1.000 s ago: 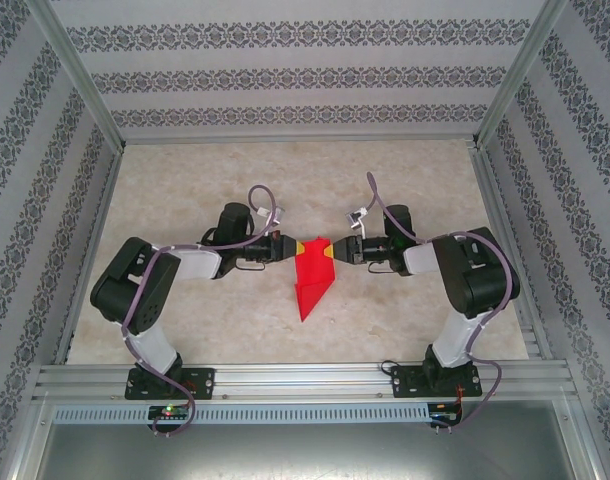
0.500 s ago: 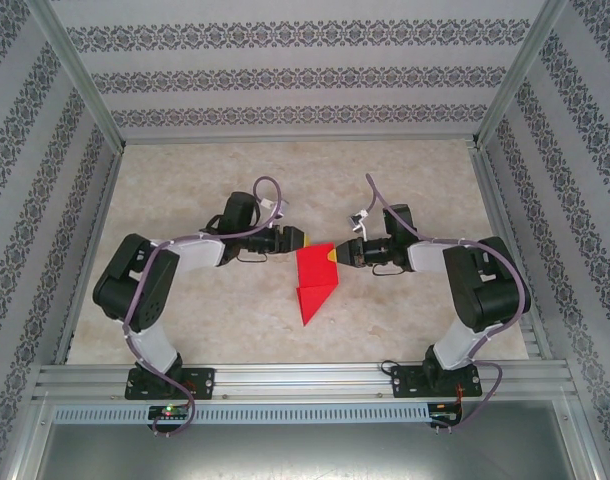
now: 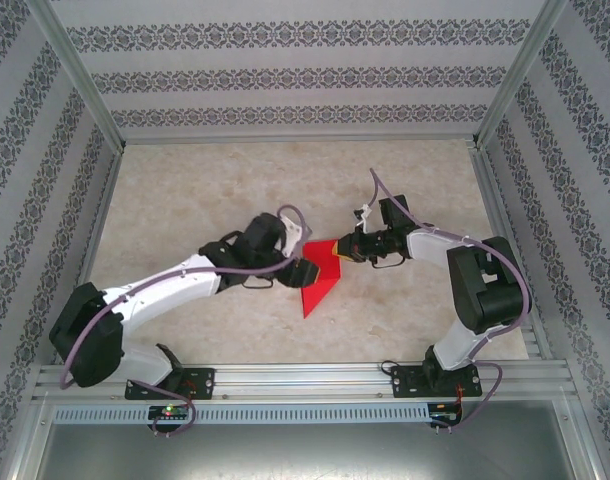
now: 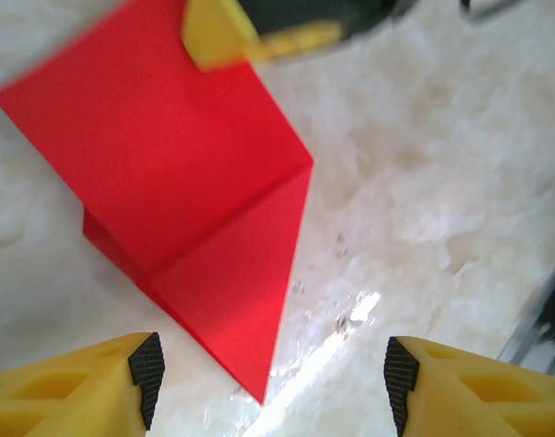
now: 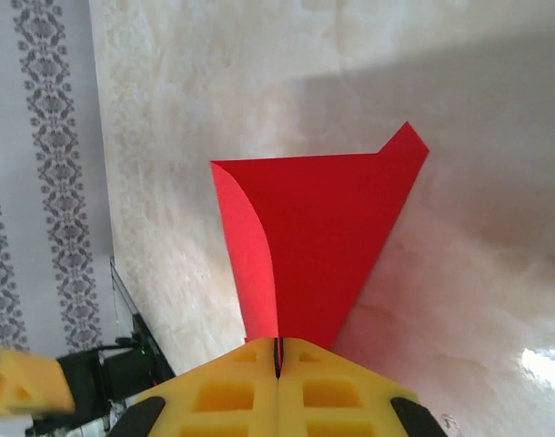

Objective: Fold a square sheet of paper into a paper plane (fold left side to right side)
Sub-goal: Fold the wing for the fifth time at the center of the table.

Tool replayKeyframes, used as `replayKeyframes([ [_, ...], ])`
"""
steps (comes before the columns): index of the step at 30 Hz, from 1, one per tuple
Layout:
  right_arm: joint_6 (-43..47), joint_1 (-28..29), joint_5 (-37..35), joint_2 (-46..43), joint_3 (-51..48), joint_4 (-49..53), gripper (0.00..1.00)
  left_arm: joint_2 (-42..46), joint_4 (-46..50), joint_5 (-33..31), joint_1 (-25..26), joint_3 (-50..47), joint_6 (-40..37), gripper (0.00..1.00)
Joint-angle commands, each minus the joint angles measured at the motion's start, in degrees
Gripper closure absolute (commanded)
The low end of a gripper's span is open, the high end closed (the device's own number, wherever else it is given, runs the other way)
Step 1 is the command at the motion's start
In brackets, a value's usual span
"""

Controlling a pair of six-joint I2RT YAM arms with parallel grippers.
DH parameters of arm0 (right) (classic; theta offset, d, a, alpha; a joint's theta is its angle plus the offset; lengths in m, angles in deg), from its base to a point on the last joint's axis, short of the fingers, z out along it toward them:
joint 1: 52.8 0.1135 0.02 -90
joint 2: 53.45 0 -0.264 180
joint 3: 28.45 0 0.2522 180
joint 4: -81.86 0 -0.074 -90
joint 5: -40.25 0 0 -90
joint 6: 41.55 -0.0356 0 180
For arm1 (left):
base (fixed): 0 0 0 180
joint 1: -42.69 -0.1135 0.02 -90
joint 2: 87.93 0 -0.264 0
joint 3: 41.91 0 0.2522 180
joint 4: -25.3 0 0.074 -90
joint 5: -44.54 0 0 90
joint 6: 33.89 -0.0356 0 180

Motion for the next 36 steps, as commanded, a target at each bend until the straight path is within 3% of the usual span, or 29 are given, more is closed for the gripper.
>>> replayKeyframes([
  [1, -2.50, 1.41, -1.68, 1.78, 3.09, 3.13, 1.00, -3.19, 5.98, -11.74, 4.89, 3.31, 2.23, 0.31],
  [6, -2.42, 2.52, -2.69, 3.32, 5.35, 5.14, 1.00, -12.33, 8.02, -17.34, 9.55, 8.80, 4.75, 0.30],
  [16, -3.20, 2.77, -2.87, 4.31, 5.11, 4.54, 1.00, -23.31, 14.42, -26.85, 11.77, 16.11, 8.23, 0.30],
  [36, -1.97, 2.79, -3.97, 5.90, 5.47, 5.94, 1.00, -28.75, 14.87, -28.57, 12.49, 17.55, 10.55, 0.70],
])
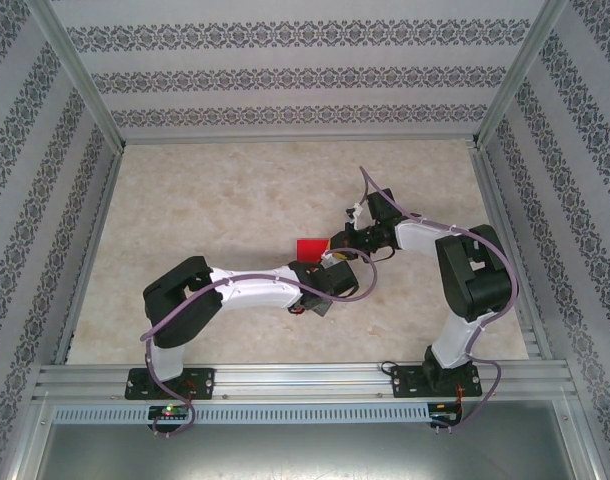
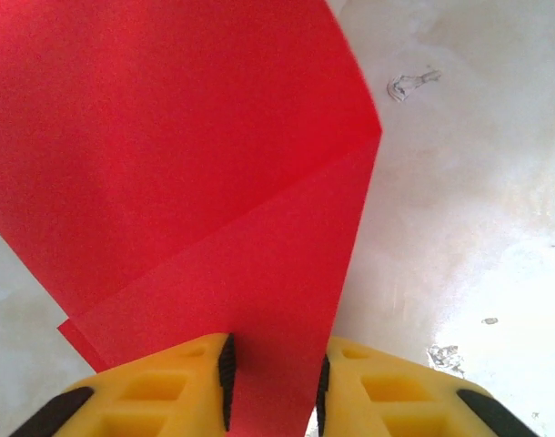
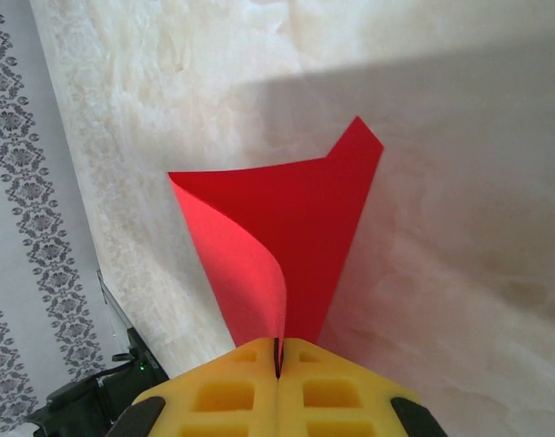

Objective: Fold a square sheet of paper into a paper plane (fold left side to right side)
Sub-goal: Fold the wing for the fifth time at the center of the table.

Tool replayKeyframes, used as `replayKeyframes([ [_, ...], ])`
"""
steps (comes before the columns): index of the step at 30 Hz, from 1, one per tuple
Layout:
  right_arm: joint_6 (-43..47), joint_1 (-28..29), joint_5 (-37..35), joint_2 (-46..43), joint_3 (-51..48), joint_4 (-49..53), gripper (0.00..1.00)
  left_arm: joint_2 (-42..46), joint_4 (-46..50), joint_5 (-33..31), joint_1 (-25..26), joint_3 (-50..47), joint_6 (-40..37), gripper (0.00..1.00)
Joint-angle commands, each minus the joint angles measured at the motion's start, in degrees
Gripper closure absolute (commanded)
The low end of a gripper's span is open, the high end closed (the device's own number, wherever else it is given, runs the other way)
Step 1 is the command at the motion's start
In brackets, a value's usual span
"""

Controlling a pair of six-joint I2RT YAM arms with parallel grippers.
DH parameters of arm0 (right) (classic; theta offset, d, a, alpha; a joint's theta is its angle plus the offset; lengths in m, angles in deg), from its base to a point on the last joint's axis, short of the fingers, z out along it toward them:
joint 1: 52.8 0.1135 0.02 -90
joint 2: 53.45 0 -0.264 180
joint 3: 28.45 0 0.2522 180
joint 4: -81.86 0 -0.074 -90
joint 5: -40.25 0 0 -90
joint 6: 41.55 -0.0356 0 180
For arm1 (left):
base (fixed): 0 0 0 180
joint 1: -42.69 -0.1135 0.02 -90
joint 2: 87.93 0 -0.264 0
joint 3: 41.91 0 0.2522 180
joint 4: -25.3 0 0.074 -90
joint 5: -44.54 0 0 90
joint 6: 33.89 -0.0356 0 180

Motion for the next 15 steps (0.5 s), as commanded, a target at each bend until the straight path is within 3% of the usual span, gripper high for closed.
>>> replayKeyframes([
  [1, 0.96, 0.43, -0.90, 0.68, 1.20, 2.07, 1.00, -0.68, 2.60, -1.66, 0.72, 1.35, 1.13, 0.72],
  [8, 2.71, 0.49, -1.16, 0.13, 1.55, 2.92, 0.96, -0.17, 2.70, -1.33, 0.71, 1.79, 0.70, 0.86],
  [15, 2.89, -1.82, -5.34, -7.94, 0.26, 1.24, 0.66, 2.08, 2.30, 0.66, -0.17, 1.93, 0.28, 0.92],
])
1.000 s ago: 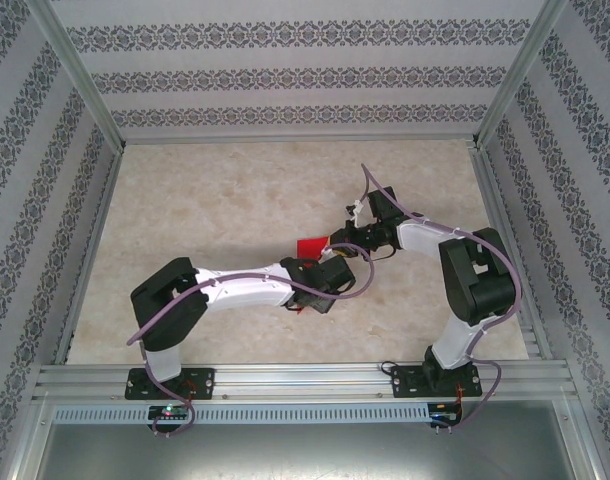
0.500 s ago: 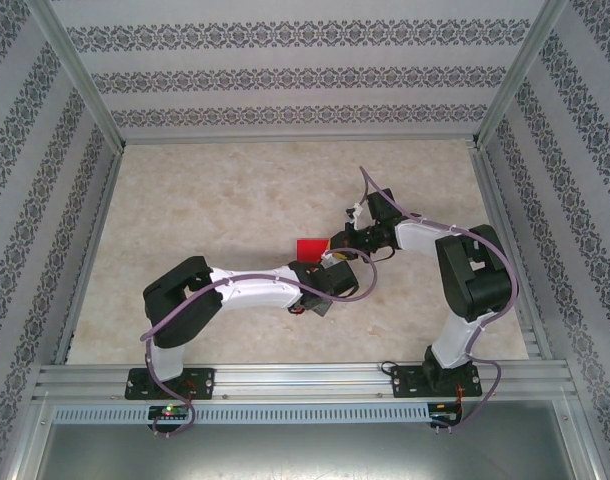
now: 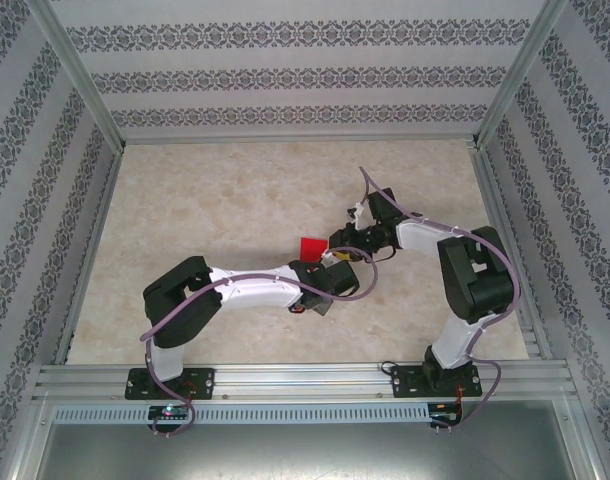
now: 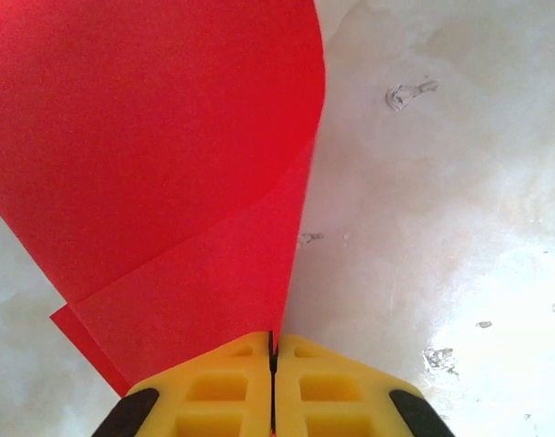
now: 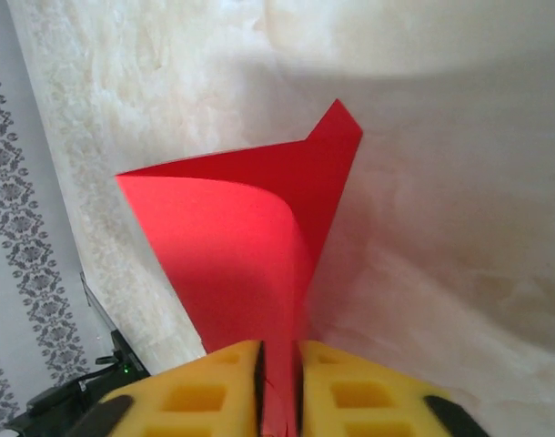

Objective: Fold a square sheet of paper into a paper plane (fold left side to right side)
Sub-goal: Fold the wing for the fifth time at the center of the table.

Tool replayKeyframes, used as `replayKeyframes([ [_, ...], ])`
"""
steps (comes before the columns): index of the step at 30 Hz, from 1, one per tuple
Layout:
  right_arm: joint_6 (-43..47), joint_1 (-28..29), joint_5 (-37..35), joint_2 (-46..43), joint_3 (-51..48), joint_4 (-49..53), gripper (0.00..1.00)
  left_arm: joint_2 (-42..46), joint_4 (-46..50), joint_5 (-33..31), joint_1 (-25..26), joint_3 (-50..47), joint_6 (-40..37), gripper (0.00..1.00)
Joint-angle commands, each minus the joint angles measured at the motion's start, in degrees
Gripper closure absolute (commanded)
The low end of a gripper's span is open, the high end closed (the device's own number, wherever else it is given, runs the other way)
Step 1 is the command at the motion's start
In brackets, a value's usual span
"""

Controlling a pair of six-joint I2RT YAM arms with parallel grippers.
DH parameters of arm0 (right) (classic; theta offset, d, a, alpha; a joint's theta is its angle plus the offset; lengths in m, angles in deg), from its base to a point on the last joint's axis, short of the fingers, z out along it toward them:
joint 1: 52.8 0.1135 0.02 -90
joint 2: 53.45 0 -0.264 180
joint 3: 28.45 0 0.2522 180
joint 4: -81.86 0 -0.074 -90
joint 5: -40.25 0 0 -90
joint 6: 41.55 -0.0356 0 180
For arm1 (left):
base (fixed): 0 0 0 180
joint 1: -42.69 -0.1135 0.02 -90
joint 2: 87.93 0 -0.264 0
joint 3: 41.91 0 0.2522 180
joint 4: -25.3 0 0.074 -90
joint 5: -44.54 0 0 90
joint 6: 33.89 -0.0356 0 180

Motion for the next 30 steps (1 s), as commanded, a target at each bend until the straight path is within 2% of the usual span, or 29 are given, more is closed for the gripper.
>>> replayKeyframes([
  [1, 1.00, -2.19, -3.43, -7.73, -0.73, -1.21, 0.61, 2.54, 1.44, 1.55, -0.43, 1.01, -0.11, 0.93],
  [5, 1.23, -6.05, -5.93, -15.23, -4.87, -2.01, 0.44, 4.65, -1.97, 7.33, -2.64, -0.73, 0.14, 0.93],
  [7, 2.24, -7.23, -6.88, -17.62, -6.79, -1.64, 0.38, 5.53, -4.72, 11.64, -4.22, -1.99, 0.54, 0.94],
  [15, 4.37, -7.83, -9.53, -20.53, -13.85, -3.44, 0.34, 7.98, -15.93, 26.34, -10.38, -7.15, 3.66, 0.96],
  [20, 5.22, -7.42, -9.00, -20.46, -15.86, -5.14, 0.33, 7.25, -26.94, 36.71, -14.85, -11.98, 7.67, 0.97],
  [24, 6.09, -6.50, -8.50, -20.18, -16.69, -5.88, 0.33, 7.35, -36.15, 41.83, -17.40, -16.01, 11.38, 0.98],
  [30, 4.00, -2.97, -8.25, -18.91, -19.16, -12.36, 0.34, 8.25, -52.17, 48.79, -21.26, -22.39, 18.19, 0.98],
])
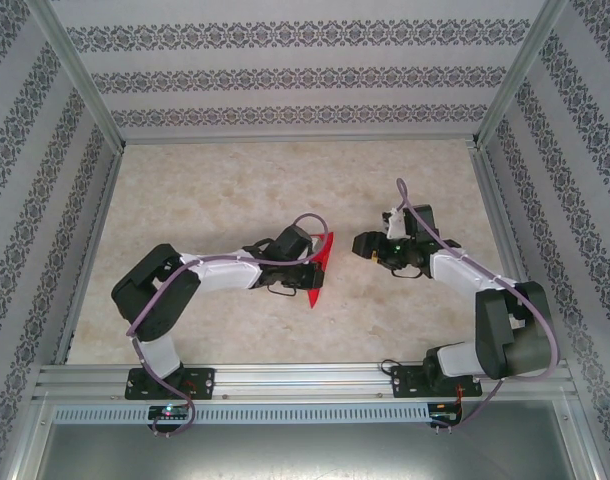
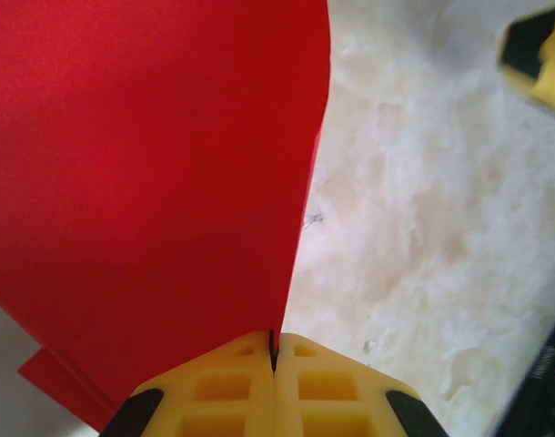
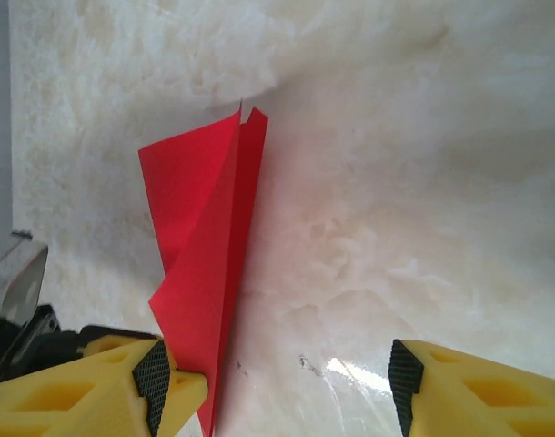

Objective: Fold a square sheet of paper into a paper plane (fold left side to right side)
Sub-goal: Fold the wing for the fifth time at the center of the table.

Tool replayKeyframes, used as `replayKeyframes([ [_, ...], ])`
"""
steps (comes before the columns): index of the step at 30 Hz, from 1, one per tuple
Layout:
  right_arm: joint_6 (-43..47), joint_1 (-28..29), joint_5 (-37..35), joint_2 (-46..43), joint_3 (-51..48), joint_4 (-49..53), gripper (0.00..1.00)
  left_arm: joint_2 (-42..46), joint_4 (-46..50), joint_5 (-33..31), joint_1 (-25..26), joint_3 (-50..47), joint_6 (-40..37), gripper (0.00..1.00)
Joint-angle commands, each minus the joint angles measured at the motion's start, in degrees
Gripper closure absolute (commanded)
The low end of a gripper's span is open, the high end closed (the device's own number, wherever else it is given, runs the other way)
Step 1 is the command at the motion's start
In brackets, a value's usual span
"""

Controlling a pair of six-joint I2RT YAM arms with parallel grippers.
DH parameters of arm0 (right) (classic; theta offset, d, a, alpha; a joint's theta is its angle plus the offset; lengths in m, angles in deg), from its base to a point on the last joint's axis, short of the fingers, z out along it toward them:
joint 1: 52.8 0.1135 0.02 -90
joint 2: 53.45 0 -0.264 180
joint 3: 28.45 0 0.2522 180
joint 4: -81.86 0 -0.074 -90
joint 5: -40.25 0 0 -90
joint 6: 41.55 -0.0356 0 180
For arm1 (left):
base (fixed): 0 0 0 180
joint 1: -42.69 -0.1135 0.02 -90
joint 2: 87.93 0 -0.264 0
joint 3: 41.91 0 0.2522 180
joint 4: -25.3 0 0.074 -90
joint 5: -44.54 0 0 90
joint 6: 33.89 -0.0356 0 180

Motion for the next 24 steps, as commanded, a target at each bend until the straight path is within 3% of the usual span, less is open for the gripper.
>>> replayKeyframes([
  [1, -1.01, 2.45, -0.02, 1.22, -1.13, -5.60, 0.34, 1.43, -14.57, 6.43, -2.12, -2.87, 6.23, 0.98],
  [8, -3.57, 6.88, -2.12, 5.26, -0.42, -10.76, 0.37, 0.73, -25.25, 9.47, -4.96, -8.76, 11.21, 0.98],
  [18, -5.63, 11.20, -4.61, 10.25, 2.34, -14.16, 0.40, -1.18, -31.90, 12.12, -6.85, -12.08, 14.02, 0.98],
  [24, -10.25, 11.68, -3.73, 13.44, 1.63, -21.51, 0.40, -2.47, -34.25, 12.48, -7.35, -13.04, 15.48, 0.98],
])
